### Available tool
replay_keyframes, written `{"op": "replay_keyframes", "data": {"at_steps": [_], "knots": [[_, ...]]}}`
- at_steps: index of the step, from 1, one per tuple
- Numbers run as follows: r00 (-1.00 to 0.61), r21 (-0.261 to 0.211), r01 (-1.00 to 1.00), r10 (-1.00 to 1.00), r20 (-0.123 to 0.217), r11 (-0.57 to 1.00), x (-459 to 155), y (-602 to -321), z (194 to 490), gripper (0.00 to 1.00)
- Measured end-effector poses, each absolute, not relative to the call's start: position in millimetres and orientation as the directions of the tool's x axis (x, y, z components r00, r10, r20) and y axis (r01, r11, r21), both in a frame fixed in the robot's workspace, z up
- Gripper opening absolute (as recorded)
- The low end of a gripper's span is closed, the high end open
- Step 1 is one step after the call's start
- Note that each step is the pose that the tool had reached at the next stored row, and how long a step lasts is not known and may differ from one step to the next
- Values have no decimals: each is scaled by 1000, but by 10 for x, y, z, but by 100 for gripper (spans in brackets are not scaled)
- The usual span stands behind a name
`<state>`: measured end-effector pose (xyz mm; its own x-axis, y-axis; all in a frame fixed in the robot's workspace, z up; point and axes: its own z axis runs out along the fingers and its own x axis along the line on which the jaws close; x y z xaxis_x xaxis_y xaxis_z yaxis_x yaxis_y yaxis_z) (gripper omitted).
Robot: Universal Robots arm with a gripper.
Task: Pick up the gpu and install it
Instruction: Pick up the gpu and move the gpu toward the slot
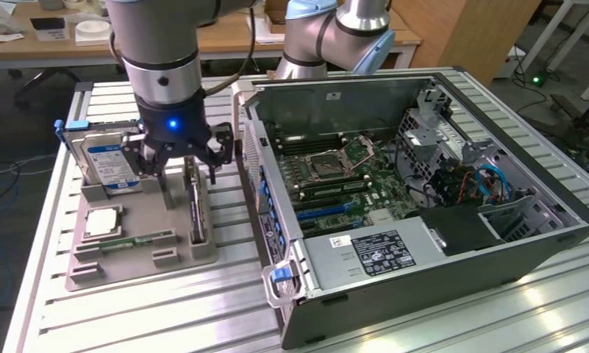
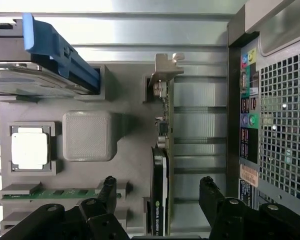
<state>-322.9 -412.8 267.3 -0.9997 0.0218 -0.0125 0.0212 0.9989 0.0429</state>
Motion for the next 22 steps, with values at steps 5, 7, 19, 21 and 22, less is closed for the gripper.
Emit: {"op": "replay_keyframes", "data": {"at_steps": [5, 7, 19, 21, 22], "knots": [[-1000, 43, 22, 23, -13, 999, -3229, -4128, 2597, 76], [-1000, 43, 23, 23, -13, 999, -3229, -4128, 2564, 76], [-1000, 43, 25, 26, -12, 999, -3229, -4128, 2392, 76], [-1000, 43, 26, 26, -13, 999, -3229, -4128, 2366, 76], [-1000, 43, 26, 26, -13, 999, -3229, -4128, 2353, 76]]}}
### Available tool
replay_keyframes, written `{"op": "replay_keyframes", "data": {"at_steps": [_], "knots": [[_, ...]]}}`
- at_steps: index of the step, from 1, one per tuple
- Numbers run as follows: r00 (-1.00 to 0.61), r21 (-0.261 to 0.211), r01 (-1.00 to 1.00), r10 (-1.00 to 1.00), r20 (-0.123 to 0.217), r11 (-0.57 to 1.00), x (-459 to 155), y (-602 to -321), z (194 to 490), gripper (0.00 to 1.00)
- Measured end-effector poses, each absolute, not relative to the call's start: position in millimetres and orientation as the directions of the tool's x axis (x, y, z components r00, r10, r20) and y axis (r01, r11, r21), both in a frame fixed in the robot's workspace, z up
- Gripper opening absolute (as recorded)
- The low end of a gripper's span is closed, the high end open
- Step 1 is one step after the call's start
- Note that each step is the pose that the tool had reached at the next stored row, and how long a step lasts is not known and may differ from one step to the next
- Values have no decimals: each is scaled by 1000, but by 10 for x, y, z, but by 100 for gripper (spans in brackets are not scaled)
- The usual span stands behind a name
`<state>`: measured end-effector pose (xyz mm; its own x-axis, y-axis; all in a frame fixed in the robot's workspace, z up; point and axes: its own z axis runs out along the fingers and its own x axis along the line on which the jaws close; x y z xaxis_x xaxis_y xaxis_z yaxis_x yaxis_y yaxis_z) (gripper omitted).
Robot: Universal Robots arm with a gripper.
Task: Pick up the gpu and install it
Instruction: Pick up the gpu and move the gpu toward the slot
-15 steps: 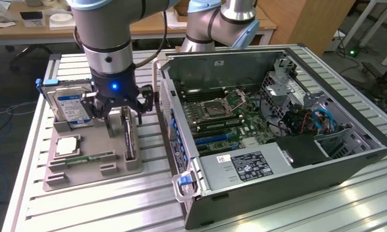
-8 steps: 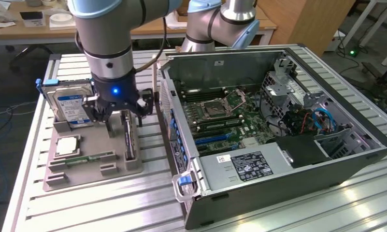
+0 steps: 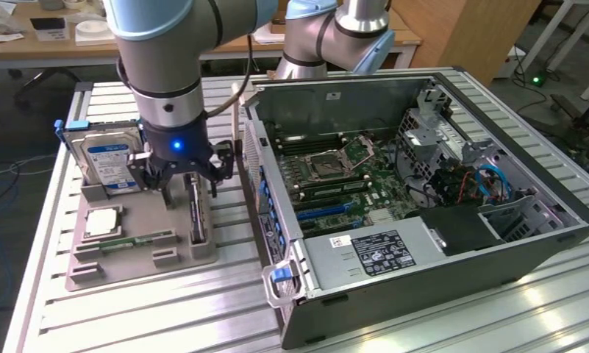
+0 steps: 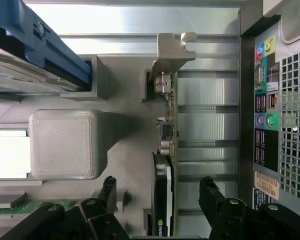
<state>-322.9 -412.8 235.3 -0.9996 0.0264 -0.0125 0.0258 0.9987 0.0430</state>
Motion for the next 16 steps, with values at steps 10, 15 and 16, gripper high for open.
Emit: {"op": "replay_keyframes", "data": {"at_steps": [10, 15, 16], "knots": [[-1000, 43, 28, 28, -13, 999, -3229, -4128, 2265, 76], [-999, 43, 31, 32, -13, 999, -3229, -4128, 2222, 76], [-999, 43, 34, 34, -12, 999, -3230, -4129, 2216, 76]]}}
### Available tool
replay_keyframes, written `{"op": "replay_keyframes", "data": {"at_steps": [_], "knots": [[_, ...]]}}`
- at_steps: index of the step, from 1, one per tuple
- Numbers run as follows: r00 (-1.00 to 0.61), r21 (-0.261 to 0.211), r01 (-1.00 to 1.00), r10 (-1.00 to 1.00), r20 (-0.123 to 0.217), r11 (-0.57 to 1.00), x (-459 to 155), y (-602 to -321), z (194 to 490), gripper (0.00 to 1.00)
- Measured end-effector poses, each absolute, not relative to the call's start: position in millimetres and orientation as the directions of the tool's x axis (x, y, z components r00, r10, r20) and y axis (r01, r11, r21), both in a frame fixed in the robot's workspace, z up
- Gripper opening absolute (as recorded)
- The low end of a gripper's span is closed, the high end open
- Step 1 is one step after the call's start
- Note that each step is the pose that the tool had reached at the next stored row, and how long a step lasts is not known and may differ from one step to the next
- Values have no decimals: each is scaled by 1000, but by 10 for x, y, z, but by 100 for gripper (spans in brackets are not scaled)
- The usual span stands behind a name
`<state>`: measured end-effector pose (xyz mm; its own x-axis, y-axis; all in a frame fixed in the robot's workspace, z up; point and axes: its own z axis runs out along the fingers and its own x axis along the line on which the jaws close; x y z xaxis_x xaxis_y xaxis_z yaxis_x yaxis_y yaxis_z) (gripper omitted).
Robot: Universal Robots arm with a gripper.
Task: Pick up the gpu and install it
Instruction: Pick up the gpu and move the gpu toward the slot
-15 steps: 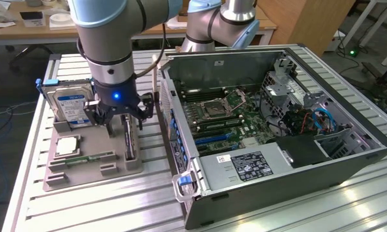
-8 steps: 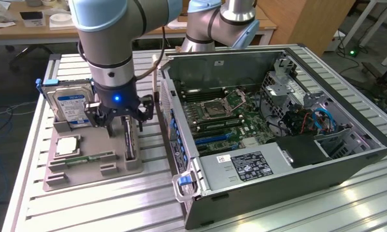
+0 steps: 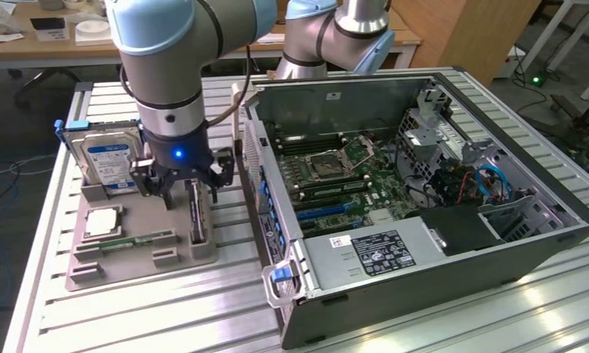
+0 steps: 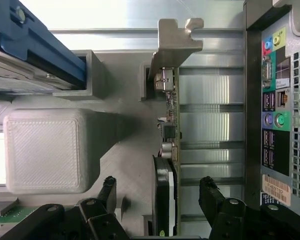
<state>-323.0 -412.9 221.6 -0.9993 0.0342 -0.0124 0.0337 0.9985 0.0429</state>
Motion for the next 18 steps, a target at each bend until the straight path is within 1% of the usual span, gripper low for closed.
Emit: {"op": "replay_keyframes", "data": {"at_steps": [10, 18], "knots": [[-999, 43, 49, 50, -13, 998, -3228, -4134, 2140, 76], [-999, 42, 50, 50, -13, 998, -3229, -4133, 2137, 76]]}}
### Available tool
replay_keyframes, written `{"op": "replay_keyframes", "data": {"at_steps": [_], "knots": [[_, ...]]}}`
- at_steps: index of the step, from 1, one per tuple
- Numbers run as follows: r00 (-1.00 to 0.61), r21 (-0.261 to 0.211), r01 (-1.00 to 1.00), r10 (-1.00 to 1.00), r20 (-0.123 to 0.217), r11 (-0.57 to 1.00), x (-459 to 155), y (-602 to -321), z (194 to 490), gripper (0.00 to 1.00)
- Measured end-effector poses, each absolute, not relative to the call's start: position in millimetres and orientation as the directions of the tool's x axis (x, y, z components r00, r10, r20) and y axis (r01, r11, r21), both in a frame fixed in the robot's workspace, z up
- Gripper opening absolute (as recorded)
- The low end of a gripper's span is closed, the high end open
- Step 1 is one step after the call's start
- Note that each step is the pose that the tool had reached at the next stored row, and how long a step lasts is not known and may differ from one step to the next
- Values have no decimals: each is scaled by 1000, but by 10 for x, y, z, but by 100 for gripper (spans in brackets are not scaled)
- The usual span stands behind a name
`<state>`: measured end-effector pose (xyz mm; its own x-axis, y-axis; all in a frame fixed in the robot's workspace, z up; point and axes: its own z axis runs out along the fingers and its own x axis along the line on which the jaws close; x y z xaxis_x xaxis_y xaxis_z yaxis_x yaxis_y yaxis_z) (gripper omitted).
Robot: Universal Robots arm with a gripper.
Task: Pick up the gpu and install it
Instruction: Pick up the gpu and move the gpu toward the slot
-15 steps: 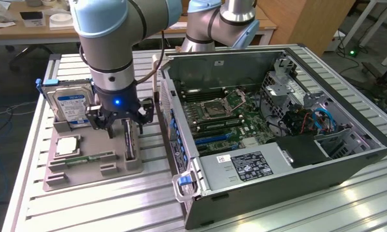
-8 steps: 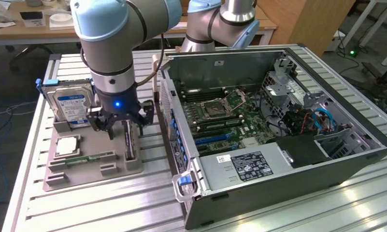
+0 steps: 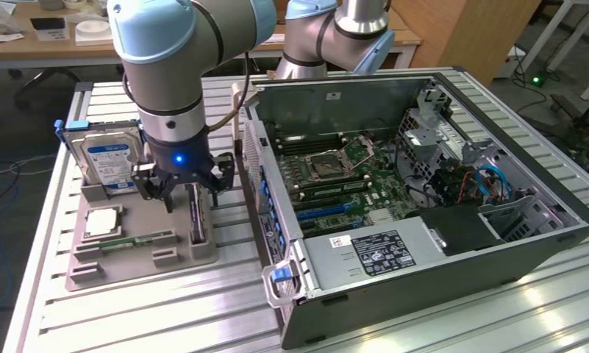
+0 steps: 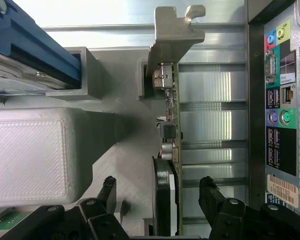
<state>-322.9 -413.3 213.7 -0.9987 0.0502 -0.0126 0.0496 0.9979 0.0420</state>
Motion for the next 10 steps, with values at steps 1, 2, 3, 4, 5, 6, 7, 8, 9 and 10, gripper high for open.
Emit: {"op": "replay_keyframes", "data": {"at_steps": [1, 2, 3, 4, 5, 6, 7, 8, 9, 10], "knots": [[-999, 42, 50, 50, -13, 998, -3229, -4134, 2137, 76], [-999, 42, 50, 50, -13, 998, -3229, -4134, 2137, 75], [-999, 42, 50, 50, -13, 998, -3229, -4134, 2137, 75], [-999, 42, 50, 50, -13, 998, -3229, -4134, 2137, 75], [-999, 42, 50, 50, -13, 998, -3229, -4134, 2137, 69], [-999, 42, 50, 50, -13, 998, -3229, -4134, 2137, 69], [-999, 42, 50, 50, -13, 998, -3229, -4134, 2137, 62], [-999, 42, 50, 50, -13, 998, -3229, -4134, 2137, 62], [-999, 42, 50, 50, -13, 998, -3229, -4134, 2137, 62], [-999, 42, 50, 50, -13, 998, -3229, -4134, 2137, 61]]}}
